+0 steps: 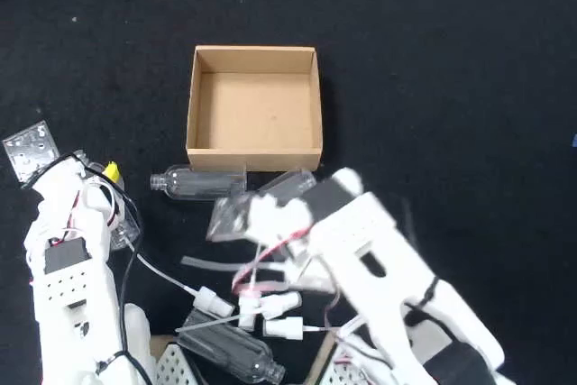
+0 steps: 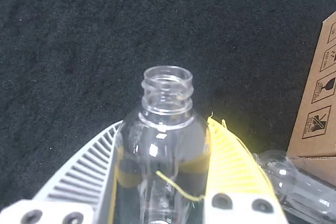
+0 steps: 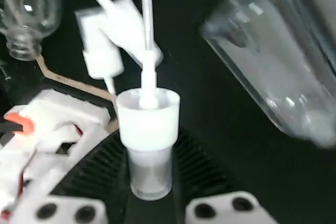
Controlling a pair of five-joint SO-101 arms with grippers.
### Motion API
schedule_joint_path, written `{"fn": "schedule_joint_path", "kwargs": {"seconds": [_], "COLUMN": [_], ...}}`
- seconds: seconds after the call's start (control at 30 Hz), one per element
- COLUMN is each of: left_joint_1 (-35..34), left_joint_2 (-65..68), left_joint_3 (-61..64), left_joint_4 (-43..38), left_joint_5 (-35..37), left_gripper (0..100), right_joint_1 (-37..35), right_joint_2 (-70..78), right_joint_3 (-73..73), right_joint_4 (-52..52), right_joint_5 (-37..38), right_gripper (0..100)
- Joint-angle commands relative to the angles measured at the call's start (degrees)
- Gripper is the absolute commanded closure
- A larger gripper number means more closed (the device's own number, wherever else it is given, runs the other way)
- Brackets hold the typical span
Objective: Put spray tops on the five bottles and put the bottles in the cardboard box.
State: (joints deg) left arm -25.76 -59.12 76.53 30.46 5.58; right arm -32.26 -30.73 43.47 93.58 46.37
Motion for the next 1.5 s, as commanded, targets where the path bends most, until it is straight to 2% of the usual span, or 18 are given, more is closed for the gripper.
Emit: {"fn": "schedule_joint_path", "kwargs": {"seconds": [0.0, 0.17, 0.27, 0.37, 0.47, 0.6, 0.67, 0.73, 0.87, 1.03, 1.07, 1.13, 1.17, 1.33, 1.4, 1.47], "left_joint_1": [0.3, 0.3, 0.3, 0.3, 0.6, 0.3, 0.3, 0.3, 0.3, 0.3, 0.3, 0.3, 0.3, 0.3, 0.3, 0.3], "left_joint_2": [-1.3, -1.3, -1.3, -1.3, -1.1, -1.4, -1.4, -1.4, -1.4, -1.4, -1.4, -1.4, -1.4, -1.4, -1.4, -1.4], "left_joint_3": [-0.7, -0.7, -0.7, -0.7, -0.7, 0.4, 0.6, 0.6, 0.5, 0.5, 0.5, 0.5, 0.5, 0.6, 0.5, 0.5], "left_joint_4": [-1.1, -1.1, -1.1, -1.1, -1.1, -1.4, -1.4, -1.4, -1.4, -1.4, -1.4, -1.4, -1.4, -1.4, -1.4, -1.4], "left_joint_5": [0.1, 0.1, 0.2, 0.4, 0.4, 0.4, 0.4, 0.4, 0.4, 0.2, 0.1, 0.1, 0.1, 0.1, 0.1, 0.1], "left_gripper": [96, 96, 96, 96, 96, 96, 96, 96, 96, 96, 96, 96, 96, 96, 96, 96], "right_joint_1": [19.3, 43.9, 56.9, 68.2, 75.3, 79.1, 79.1, 77.5, 72.4, 69.0, 68.9, 69.3, 69.3, 72.8, 73.1, 73.2], "right_joint_2": [-1.5, -1.1, -0.9, -0.8, 1.4, 8.9, 13.4, 16.9, 19.9, 17.3, 16.3, 14.7, 14.3, 13.6, 13.6, 13.6], "right_joint_3": [-12.1, -16.6, -16.0, -12.5, -6.7, -2.0, -2.3, -4.2, -8.1, -14.0, -15.5, -18.0, -18.4, -13.8, -11.4, -10.1], "right_joint_4": [6.9, 7.2, 5.5, -2.4, -14.2, -24.4, -24.8, -22.3, -14.2, -9.0, -8.6, -8.6, -8.6, -8.2, -8.1, -8.2], "right_joint_5": [6.6, 14.9, 16.5, 13.4, 4.0, -11.4, -17.5, -22.2, -23.5, -22.7, -20.3, -10.0, -2.5, 44.6, 56.7, 65.3], "right_gripper": [98.8, 98.8, 98.8, 98.7, 98.7, 98.6, 98.2, 92.7, 74.0, 72.0, 72.0, 72.4, 73.5, 76.5, 76.4, 75.4]}}
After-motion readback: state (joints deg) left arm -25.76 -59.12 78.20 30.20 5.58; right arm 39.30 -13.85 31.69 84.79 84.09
